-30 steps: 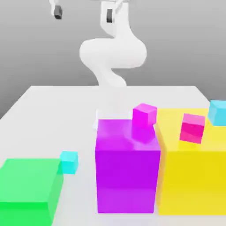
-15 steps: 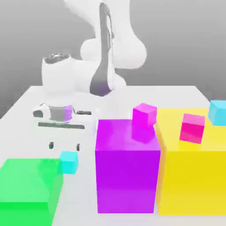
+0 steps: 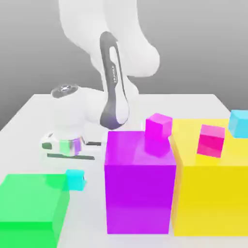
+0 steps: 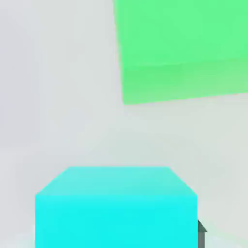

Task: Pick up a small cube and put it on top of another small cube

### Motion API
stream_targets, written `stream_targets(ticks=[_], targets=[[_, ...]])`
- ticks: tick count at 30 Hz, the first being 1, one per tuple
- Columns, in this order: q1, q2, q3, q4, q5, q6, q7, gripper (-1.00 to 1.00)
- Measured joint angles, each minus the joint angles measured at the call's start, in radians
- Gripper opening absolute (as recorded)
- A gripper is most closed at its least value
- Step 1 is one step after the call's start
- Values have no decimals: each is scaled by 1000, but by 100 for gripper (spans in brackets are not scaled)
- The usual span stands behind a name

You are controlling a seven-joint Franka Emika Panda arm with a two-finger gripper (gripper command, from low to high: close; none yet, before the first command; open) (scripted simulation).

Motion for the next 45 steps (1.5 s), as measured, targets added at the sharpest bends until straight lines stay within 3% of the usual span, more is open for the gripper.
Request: stream_targets(ticks=[4, 7, 13, 19, 25, 45], targets=[[-11, -141, -11, -24, -70, -118, 47, -100], [-7, -199, -31, -13, -39, -198, -8, -100], [-108, -46, -80, 170, 113, -325, -335, -100], [-239, 126, -121, 368, 124, -445, -579, -100], [-265, 116, -80, 572, 143, -560, -728, -100], [30, -307, 133, 658, 230, -1147, 22, -100]])
